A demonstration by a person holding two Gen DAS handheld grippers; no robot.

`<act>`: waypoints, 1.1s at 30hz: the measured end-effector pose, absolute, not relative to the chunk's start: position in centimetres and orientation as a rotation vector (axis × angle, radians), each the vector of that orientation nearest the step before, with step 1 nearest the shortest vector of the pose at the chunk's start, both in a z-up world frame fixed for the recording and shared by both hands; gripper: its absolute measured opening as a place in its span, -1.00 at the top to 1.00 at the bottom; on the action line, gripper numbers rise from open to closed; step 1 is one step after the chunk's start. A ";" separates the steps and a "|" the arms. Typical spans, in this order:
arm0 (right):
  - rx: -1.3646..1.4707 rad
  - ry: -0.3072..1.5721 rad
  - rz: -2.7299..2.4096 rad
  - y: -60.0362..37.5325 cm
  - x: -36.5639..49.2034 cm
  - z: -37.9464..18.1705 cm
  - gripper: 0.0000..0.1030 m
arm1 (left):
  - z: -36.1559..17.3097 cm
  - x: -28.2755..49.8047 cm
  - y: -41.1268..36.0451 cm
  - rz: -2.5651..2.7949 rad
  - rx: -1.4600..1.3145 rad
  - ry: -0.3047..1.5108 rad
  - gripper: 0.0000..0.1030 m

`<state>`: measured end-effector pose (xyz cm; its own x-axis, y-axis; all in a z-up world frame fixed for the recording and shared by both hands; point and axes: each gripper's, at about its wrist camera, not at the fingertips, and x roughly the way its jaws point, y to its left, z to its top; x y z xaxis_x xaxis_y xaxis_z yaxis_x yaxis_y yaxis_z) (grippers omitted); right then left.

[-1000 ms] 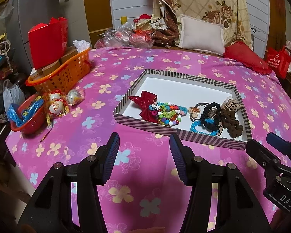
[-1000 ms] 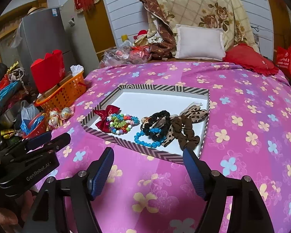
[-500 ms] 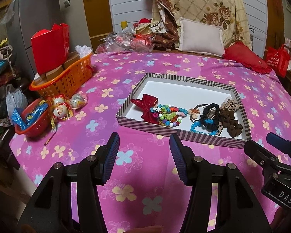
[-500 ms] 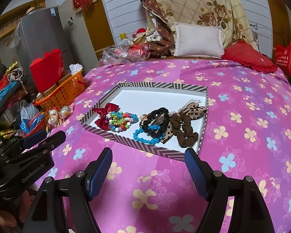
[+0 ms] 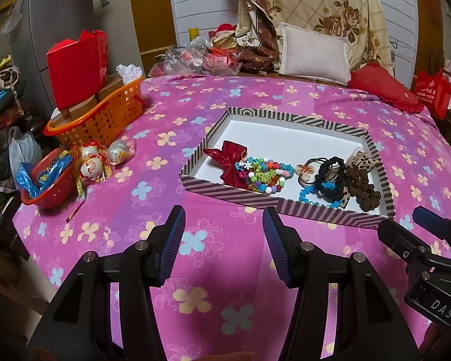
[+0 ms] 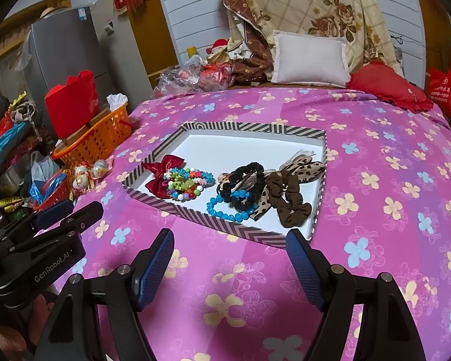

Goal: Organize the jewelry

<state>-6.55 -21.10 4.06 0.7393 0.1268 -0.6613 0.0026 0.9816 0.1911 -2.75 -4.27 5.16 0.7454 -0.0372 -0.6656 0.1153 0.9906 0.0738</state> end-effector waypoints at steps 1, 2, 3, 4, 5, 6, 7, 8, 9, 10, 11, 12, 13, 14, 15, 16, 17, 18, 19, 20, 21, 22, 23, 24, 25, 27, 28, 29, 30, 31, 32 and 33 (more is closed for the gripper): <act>0.184 0.737 0.067 -21.1 -6.5 4.0 -0.45 | 5.1 -2.7 -4.3 -0.083 0.113 0.726 -0.04; 0.185 0.738 0.068 -21.1 -6.5 4.1 -0.45 | 5.0 -2.6 -4.2 -0.083 0.114 0.728 -0.04; 0.186 0.739 0.068 -21.1 -6.5 4.0 -0.45 | 4.9 -2.5 -4.2 -0.082 0.113 0.731 -0.04; 0.187 0.740 0.067 -21.1 -6.4 4.0 -0.45 | 4.8 -2.3 -4.1 -0.082 0.112 0.734 -0.04; 0.188 0.741 0.067 -21.1 -6.3 3.9 -0.45 | 4.6 -2.2 -4.1 -0.081 0.111 0.737 -0.04; 0.189 0.741 0.067 -21.2 -6.2 3.9 -0.45 | 4.5 -2.1 -4.0 -0.080 0.108 0.739 -0.04; 0.189 0.743 0.067 -21.2 -6.1 3.8 -0.45 | 4.4 -2.0 -4.0 -0.078 0.104 0.739 -0.04; 0.189 0.744 0.066 -21.3 -6.1 3.8 -0.45 | 4.4 -1.9 -4.0 -0.077 0.103 0.740 -0.04; 0.189 0.745 0.067 -21.4 -6.0 3.7 -0.45 | 4.4 -1.8 -4.0 -0.077 0.102 0.742 -0.04; 0.190 0.747 0.067 -21.4 -5.9 3.6 -0.45 | 4.3 -1.8 -4.0 -0.079 0.102 0.744 -0.04; 0.191 0.747 0.068 -21.4 -5.9 3.6 -0.45 | 4.3 -1.8 -4.1 -0.079 0.104 0.745 -0.04; 0.191 0.748 0.069 -21.4 -5.8 3.5 -0.45 | 4.4 -1.8 -4.2 -0.079 0.105 0.744 -0.04; 0.190 0.748 0.069 -21.5 -5.8 3.5 -0.45 | 4.4 -1.8 -4.2 -0.078 0.107 0.743 -0.04; 0.190 0.749 0.068 -21.5 -5.8 3.5 -0.45 | 4.4 -1.8 -4.2 -0.078 0.105 0.744 -0.04; 0.190 0.750 0.069 -21.5 -5.8 3.5 -0.45 | 4.4 -1.8 -4.2 -0.079 0.104 0.746 -0.04; 0.190 0.752 0.069 -21.5 -5.7 3.4 -0.45 | 4.3 -1.8 -4.2 -0.080 0.104 0.747 -0.04; 0.191 0.753 0.070 -21.5 -5.7 3.3 -0.45 | 4.3 -1.8 -4.2 -0.079 0.105 0.747 -0.04; 0.190 0.752 0.070 -21.5 -5.7 3.3 -0.45 | 4.3 -1.7 -4.3 -0.078 0.106 0.747 -0.04; 0.192 0.753 0.069 -21.5 -5.6 3.3 -0.45 | 4.3 -1.7 -4.3 -0.078 0.105 0.747 -0.04; 0.190 0.753 0.069 -21.5 -5.6 3.3 -0.45 | 4.3 -1.7 -4.3 -0.080 0.104 0.747 -0.04; 0.192 0.754 0.069 -21.5 -5.6 3.2 -0.45 | 4.3 -1.7 -4.3 -0.079 0.104 0.747 -0.04; 0.193 0.755 0.069 -21.5 -5.6 3.2 -0.45 | 4.3 -1.7 -4.3 -0.078 0.105 0.746 -0.04; 0.194 0.756 0.069 -21.5 -5.5 3.1 -0.45 | 4.3 -1.7 -4.3 -0.079 0.106 0.747 -0.04; 0.195 0.757 0.070 -21.4 -5.5 3.0 -0.45 | 4.2 -1.7 -4.4 -0.079 0.106 0.748 -0.04; 0.195 0.758 0.071 -21.4 -5.4 3.0 -0.45 | 4.2 -1.7 -4.4 -0.080 0.107 0.750 -0.04; 0.194 0.760 0.072 -21.5 -5.4 2.9 -0.45 | 4.1 -1.6 -4.4 -0.081 0.108 0.750 -0.04; 0.193 0.761 0.072 -21.4 -5.3 2.8 -0.45 | 4.1 -1.6 -4.4 -0.081 0.108 0.751 -0.04; 0.192 0.762 0.072 -21.4 -5.3 2.8 -0.45 | 4.1 -1.6 -4.4 -0.081 0.107 0.751 -0.04; 0.194 0.762 0.073 -21.5 -5.3 2.8 -0.45 | 4.0 -1.6 -4.5 -0.082 0.108 0.752 -0.04; 0.194 0.763 0.074 -21.5 -5.3 2.7 -0.45 | 3.9 -1.5 -4.5 -0.083 0.109 0.753 -0.04; 0.194 0.764 0.074 -21.5 -5.3 2.7 -0.45 | 3.8 -1.4 -4.6 -0.082 0.110 0.754 -0.04; 0.193 0.764 0.074 -21.5 -5.2 2.7 -0.45 | 3.7 -1.3 -4.6 -0.082 0.110 0.757 -0.04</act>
<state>-5.23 -21.46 2.71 0.7204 0.1365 -0.6800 0.0035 0.9797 0.2004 -1.28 -4.59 3.70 0.7244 -0.0348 -0.6885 0.1140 0.9910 0.0700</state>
